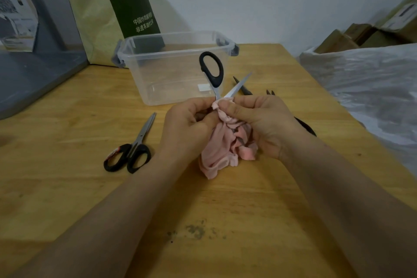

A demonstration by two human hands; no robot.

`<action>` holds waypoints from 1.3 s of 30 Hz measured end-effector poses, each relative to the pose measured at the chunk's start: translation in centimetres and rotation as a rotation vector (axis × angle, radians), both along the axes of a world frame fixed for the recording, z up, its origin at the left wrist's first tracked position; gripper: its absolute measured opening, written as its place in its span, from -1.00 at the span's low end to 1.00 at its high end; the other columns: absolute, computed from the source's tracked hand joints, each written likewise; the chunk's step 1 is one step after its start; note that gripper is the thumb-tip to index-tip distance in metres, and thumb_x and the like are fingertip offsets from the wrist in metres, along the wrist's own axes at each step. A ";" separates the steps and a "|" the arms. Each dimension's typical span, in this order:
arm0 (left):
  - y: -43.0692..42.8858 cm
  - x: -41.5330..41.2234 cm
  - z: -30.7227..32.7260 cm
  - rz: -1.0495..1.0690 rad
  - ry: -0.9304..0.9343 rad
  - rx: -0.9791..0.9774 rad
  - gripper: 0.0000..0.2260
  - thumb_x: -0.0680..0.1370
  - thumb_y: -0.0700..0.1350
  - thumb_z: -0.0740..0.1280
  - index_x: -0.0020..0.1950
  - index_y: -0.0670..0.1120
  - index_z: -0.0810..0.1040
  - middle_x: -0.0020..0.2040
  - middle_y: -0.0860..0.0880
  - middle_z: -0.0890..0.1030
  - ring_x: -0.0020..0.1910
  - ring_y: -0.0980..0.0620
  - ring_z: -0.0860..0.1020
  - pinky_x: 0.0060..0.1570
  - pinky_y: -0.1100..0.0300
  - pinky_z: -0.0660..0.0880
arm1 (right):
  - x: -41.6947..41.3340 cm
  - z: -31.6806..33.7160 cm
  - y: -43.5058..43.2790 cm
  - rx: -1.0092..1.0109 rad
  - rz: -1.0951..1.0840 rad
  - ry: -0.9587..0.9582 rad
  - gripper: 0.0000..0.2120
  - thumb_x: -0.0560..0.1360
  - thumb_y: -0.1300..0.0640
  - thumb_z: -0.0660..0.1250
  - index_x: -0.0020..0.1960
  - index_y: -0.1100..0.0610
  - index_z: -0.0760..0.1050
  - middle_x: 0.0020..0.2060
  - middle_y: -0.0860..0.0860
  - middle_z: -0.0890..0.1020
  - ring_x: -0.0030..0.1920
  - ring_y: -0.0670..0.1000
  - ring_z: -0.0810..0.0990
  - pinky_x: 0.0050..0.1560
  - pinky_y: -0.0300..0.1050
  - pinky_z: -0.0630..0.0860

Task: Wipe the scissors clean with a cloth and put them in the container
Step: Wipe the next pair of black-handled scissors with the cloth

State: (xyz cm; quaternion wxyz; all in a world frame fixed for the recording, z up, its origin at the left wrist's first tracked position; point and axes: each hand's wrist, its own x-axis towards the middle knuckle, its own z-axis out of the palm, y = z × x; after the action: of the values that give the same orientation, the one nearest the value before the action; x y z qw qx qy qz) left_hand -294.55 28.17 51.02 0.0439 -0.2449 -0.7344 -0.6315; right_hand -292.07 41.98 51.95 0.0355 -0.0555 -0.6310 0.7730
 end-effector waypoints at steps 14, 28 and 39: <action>0.6 0.2 0.4 0.019 -0.326 0.255 -0.80 0.47 -0.38 0.35 -0.15 -0.07 0.57 -0.34 0.06 0.64 -0.30 0.15 0.61 -0.30 0.34 0.55 | -0.3 0.4 0.9 -0.011 -0.029 -0.062 -0.75 0.29 0.42 0.45 -0.03 0.40 0.58 -0.12 0.28 0.66 -0.14 0.12 0.65 0.00 -0.06 0.62; 0.5 0.4 1.4 0.082 -0.438 0.382 -0.84 0.46 -0.41 0.34 -0.17 -0.16 0.59 -0.39 0.01 0.65 -0.41 0.15 0.61 -0.40 0.36 0.51 | -0.2 0.7 0.5 -0.039 0.006 -0.078 -0.93 0.36 0.38 0.42 -0.15 0.36 0.59 -0.36 0.15 0.67 -0.37 -0.02 0.64 -0.32 -0.24 0.59; 0.4 0.5 1.0 0.021 -0.404 0.255 -0.84 0.51 -0.35 0.31 -0.13 -0.13 0.62 -0.33 0.04 0.68 -0.30 0.15 0.63 -0.27 0.33 0.58 | -0.4 0.4 0.1 0.133 -0.094 -0.037 -0.93 0.35 0.33 0.48 -0.20 0.31 0.61 -0.33 0.16 0.66 -0.26 0.06 0.62 -0.10 -0.08 0.60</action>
State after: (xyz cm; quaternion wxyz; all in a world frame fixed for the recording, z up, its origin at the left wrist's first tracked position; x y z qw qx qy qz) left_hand -294.07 28.56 52.02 -0.0667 -0.0985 -0.6452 -0.7547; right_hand -292.47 42.11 52.35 0.0640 -0.0969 -0.6781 0.7257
